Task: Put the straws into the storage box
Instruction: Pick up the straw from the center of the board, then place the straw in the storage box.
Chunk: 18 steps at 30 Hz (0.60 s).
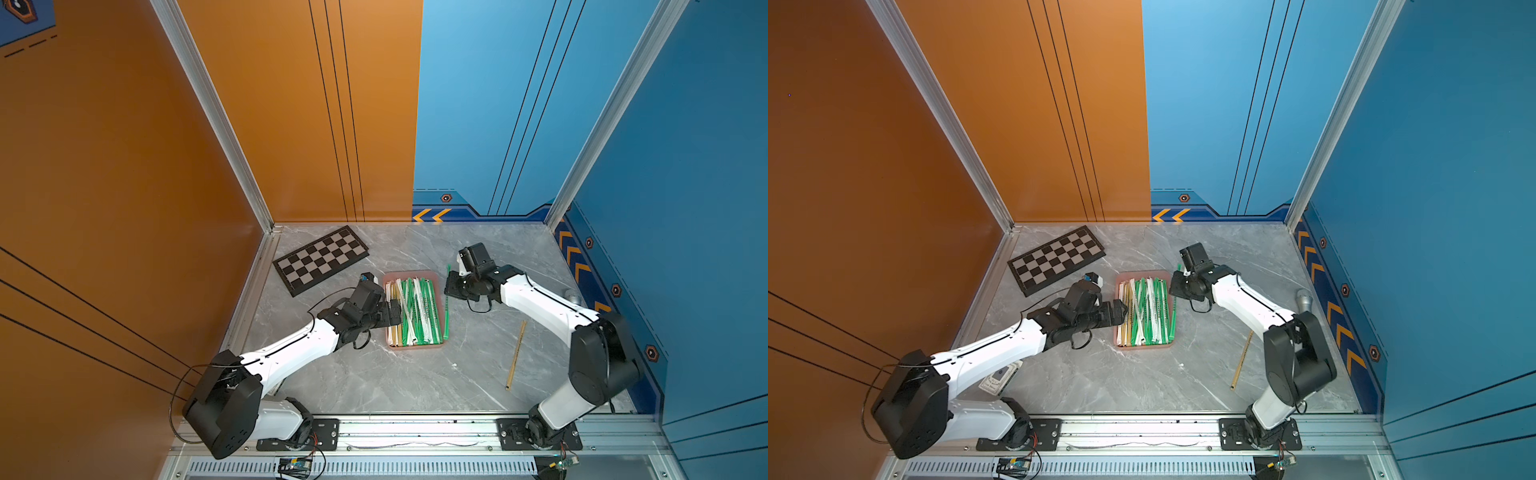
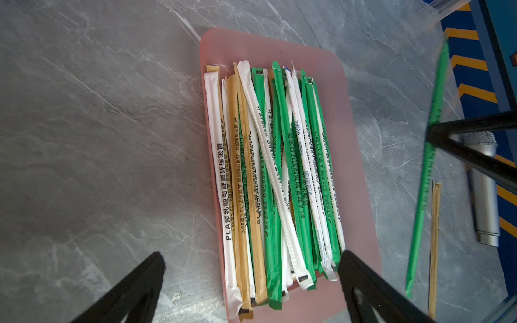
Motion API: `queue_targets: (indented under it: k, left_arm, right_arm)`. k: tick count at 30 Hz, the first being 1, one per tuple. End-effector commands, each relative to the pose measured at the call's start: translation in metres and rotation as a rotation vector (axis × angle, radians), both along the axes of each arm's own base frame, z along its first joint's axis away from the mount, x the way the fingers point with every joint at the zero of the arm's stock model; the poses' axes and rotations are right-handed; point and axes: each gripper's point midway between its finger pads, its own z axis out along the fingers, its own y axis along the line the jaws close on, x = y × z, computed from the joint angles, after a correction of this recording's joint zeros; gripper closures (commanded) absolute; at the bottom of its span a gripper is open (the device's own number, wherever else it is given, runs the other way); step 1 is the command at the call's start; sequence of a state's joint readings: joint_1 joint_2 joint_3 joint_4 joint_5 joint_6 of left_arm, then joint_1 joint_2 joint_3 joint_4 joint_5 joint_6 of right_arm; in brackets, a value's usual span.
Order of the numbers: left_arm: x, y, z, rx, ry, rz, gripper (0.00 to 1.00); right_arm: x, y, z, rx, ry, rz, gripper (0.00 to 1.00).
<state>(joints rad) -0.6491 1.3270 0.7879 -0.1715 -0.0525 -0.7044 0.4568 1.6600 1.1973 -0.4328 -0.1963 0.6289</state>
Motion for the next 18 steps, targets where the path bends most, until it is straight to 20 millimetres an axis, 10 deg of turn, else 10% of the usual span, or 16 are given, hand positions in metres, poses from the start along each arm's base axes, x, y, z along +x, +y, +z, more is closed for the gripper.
queue_targets:
  k: [1,11,18]
  left_arm:
    - [-0.002,0.002,0.001,-0.007,-0.007,0.009,0.01]
    - [-0.006,0.007,0.0,-0.007,-0.009,0.013,0.01]
    - [-0.006,0.01,0.0,-0.002,-0.009,0.019,0.01]
  right_arm:
    - [0.012,0.03,0.009,0.069,-0.024,0.081,0.95]
    - [0.015,0.043,-0.007,0.064,0.015,0.115,0.69]
    - [-0.001,-0.018,0.005,-0.086,-0.028,0.005,0.6]
